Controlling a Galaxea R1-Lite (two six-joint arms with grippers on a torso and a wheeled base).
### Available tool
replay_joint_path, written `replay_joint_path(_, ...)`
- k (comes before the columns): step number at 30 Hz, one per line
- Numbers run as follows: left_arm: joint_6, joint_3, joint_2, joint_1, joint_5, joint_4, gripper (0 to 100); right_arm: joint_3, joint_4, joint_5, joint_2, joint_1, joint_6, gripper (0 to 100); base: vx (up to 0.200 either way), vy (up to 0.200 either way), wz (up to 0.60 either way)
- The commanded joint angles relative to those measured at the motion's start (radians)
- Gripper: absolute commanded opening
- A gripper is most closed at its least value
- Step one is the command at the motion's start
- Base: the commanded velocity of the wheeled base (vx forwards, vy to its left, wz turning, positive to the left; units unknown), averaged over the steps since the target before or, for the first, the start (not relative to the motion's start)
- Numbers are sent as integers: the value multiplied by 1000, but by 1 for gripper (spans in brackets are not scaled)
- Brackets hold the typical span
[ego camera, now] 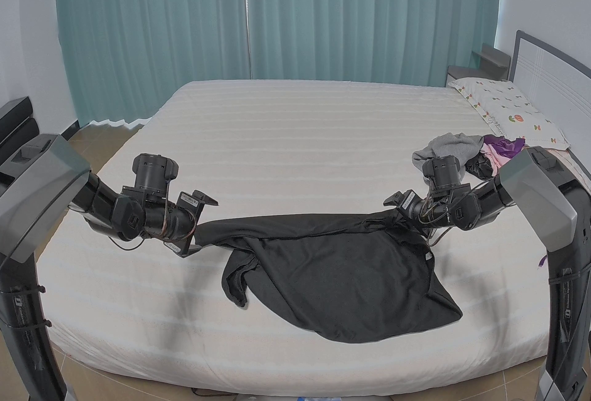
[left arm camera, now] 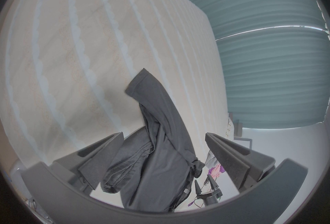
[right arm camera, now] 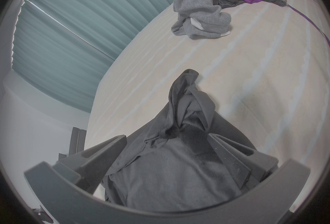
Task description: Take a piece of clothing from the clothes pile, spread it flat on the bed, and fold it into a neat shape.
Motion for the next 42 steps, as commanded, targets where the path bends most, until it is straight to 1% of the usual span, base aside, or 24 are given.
replay_joint_path(1,-18,83,-7,4,59,-83,100,-99,44,-2,81,1,5,100,0,0,0)
replay_joint_path(2,-18,93,3,5,85,-111,100,-122,55,-2,95,1,4,100,0,0,0)
replay_joint_path(7,-19,116,6,7,91,-137,100,-189,66,-5,144,4,4,100,0,0,0)
replay_joint_path(8,-21,119,5,7,90,-137,100,-211,73,-7,158,4,4,0,0,0,0)
replay_joint_path(10,-21,119,6,7,90,-137,100,-237,87,-13,178,4,4,0,0,0,0)
replay_joint_path(15,-22,124,11,7,90,-135,100,-366,77,-77,241,-1,7,0,0,0,0)
replay_joint_path(17,-21,132,11,7,91,-138,100,-401,70,-85,244,-4,16,0,0,0,0)
replay_joint_path(20,-22,138,11,5,91,-138,100,-490,52,-89,248,-10,83,0,0,0,0)
replay_joint_path(21,-22,138,11,5,93,-138,100,-499,50,-89,250,-10,88,0,0,0,0)
replay_joint_path(22,-22,138,11,5,93,-138,100,-556,32,-97,267,-15,106,0,0,0,0)
replay_joint_path(25,-22,138,11,5,93,-138,100,-556,-2,-112,282,-15,108,0,0,0,0)
replay_joint_path(26,-22,138,11,5,93,-138,100,-556,-140,-131,299,-15,100,0,0,0,0)
replay_joint_path(28,-22,138,11,5,93,-138,100,-556,-247,-137,333,-12,85,0,0,0,0)
replay_joint_path(30,-22,138,11,5,93,-138,100,-556,-262,-139,357,-9,50,0,0,0,0)
replay_joint_path(31,-22,138,11,4,93,-138,100,-556,-264,-140,376,-9,8,0,0,0,0)
replay_joint_path(33,-22,138,11,4,93,-138,100,-556,-264,-145,392,-10,-15,0,0,0,0)
replay_joint_path(34,-22,139,11,5,93,-138,100,-556,-272,-160,412,-10,-38,0,0,0,0)
replay_joint_path(35,-22,139,11,4,93,-138,100,-556,-272,-165,417,-12,-49,100,0,0,0)
replay_joint_path(38,-22,139,13,4,93,-138,100,-556,-261,-168,412,-15,-79,100,0,0,0)
replay_joint_path(41,-22,139,13,4,93,-138,100,-555,-256,-168,399,-19,-84,100,0,0,0)
replay_joint_path(42,-22,139,13,4,93,-138,100,-522,-252,-168,368,-25,-89,100,0,0,0)
